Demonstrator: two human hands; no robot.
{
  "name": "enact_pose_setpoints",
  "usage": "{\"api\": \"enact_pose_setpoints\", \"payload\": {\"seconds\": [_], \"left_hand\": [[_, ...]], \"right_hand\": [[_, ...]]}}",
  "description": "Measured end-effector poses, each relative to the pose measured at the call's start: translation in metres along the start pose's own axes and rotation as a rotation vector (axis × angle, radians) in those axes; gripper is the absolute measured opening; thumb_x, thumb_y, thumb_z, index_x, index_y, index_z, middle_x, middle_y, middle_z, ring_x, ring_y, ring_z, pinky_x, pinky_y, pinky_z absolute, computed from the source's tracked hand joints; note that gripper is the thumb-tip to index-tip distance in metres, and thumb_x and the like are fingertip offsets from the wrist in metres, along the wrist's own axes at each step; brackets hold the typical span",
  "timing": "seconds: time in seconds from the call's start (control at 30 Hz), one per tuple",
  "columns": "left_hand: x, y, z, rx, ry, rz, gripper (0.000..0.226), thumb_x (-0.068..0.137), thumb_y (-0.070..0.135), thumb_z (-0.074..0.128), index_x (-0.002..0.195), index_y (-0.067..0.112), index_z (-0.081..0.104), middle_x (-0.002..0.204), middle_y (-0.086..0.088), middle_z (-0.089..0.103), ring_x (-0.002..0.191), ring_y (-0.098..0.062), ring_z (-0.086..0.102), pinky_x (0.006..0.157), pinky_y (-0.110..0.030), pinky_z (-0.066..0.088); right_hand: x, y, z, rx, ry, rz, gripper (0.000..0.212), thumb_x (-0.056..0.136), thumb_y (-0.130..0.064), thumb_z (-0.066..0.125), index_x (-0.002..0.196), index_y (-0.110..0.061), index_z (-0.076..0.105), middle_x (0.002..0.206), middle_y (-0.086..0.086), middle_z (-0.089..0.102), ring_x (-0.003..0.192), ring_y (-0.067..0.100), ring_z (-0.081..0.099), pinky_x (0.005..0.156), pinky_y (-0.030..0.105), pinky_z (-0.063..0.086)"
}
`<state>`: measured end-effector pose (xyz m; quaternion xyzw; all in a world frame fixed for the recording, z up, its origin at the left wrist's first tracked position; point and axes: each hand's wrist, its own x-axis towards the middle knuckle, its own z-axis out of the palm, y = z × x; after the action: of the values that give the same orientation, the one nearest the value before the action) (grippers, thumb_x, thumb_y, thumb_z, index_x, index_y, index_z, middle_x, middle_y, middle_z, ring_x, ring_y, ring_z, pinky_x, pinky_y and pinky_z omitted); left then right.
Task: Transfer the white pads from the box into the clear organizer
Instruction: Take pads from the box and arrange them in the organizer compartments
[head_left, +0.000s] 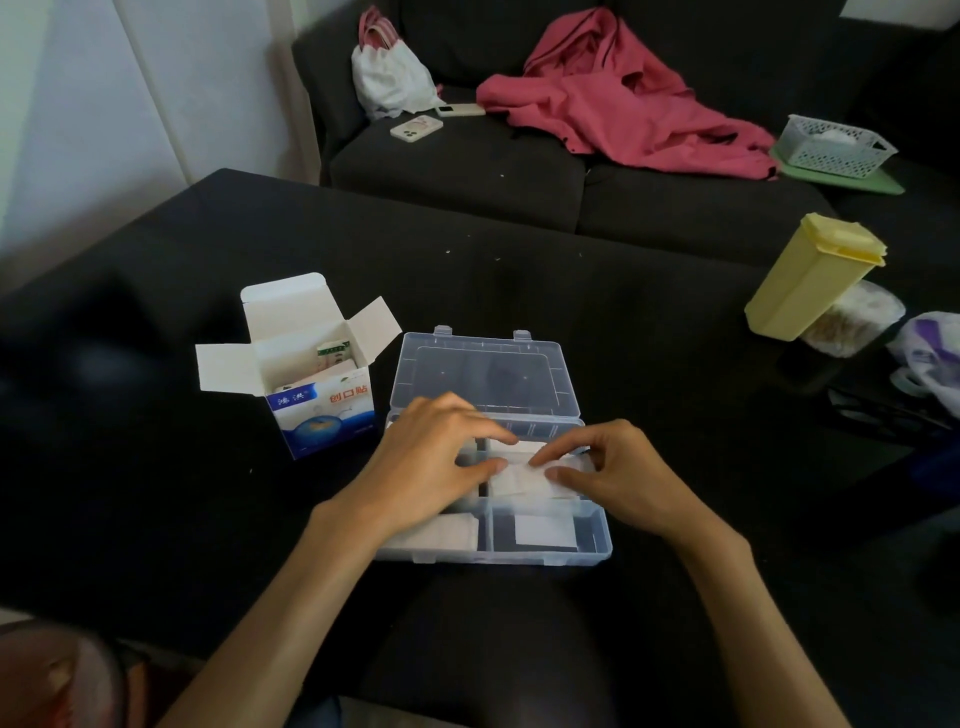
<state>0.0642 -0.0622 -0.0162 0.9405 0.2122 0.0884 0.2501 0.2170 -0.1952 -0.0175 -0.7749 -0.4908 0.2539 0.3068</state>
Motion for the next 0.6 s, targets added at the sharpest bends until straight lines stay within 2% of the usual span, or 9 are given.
{"api": "enact_pose_setpoints", "payload": {"seconds": [0.07,0.17,0.33,0.47,0.6], "left_hand": [[0.000,0.001,0.002,-0.006,0.003,-0.015,0.029,0.087,0.033,0.063,0.115,0.039,0.063,0.117,0.014,0.059,0.105,0.000,0.048,0.097,-0.026,0.041],[0.000,0.003,0.005,-0.027,-0.010,-0.033,0.024,0.089,0.024,0.062,0.111,0.034,0.067,0.106,0.016,0.059,0.083,0.003,0.050,0.085,-0.015,0.045],[0.003,0.003,0.014,0.034,-0.062,-0.014,0.029,0.091,0.020,0.057,0.115,0.034,0.066,0.109,0.011,0.065,0.091,-0.006,0.060,0.082,-0.020,0.053],[0.003,0.003,0.021,0.106,-0.121,-0.007,0.032,0.095,0.023,0.049,0.121,0.037,0.062,0.120,0.011,0.064,0.097,-0.008,0.061,0.079,-0.020,0.049],[0.004,0.004,0.021,0.112,-0.149,-0.031,0.028,0.095,0.032,0.049,0.119,0.037,0.063,0.120,0.009,0.065,0.095,-0.009,0.063,0.077,-0.018,0.046]], "right_hand": [[0.001,0.001,0.005,-0.028,-0.005,0.005,0.028,0.083,-0.010,0.067,0.078,-0.038,0.065,0.097,-0.016,0.060,0.074,-0.004,0.052,0.072,0.012,0.042],[0.004,0.001,0.010,-0.084,0.000,0.013,0.024,0.083,-0.012,0.068,0.081,-0.036,0.064,0.096,-0.015,0.061,0.086,-0.002,0.055,0.080,0.014,0.044],[0.008,0.003,0.013,-0.194,0.021,0.031,0.019,0.083,-0.018,0.068,0.080,-0.036,0.062,0.087,-0.015,0.065,0.083,0.001,0.061,0.082,0.020,0.051],[0.007,0.005,0.011,-0.301,0.029,0.022,0.017,0.082,-0.023,0.068,0.080,-0.037,0.059,0.093,-0.011,0.070,0.086,0.006,0.063,0.083,0.025,0.052],[0.007,0.001,0.012,-0.347,0.017,0.022,0.014,0.077,-0.026,0.074,0.086,-0.032,0.064,0.095,-0.011,0.069,0.086,0.005,0.062,0.083,0.024,0.053]]}}
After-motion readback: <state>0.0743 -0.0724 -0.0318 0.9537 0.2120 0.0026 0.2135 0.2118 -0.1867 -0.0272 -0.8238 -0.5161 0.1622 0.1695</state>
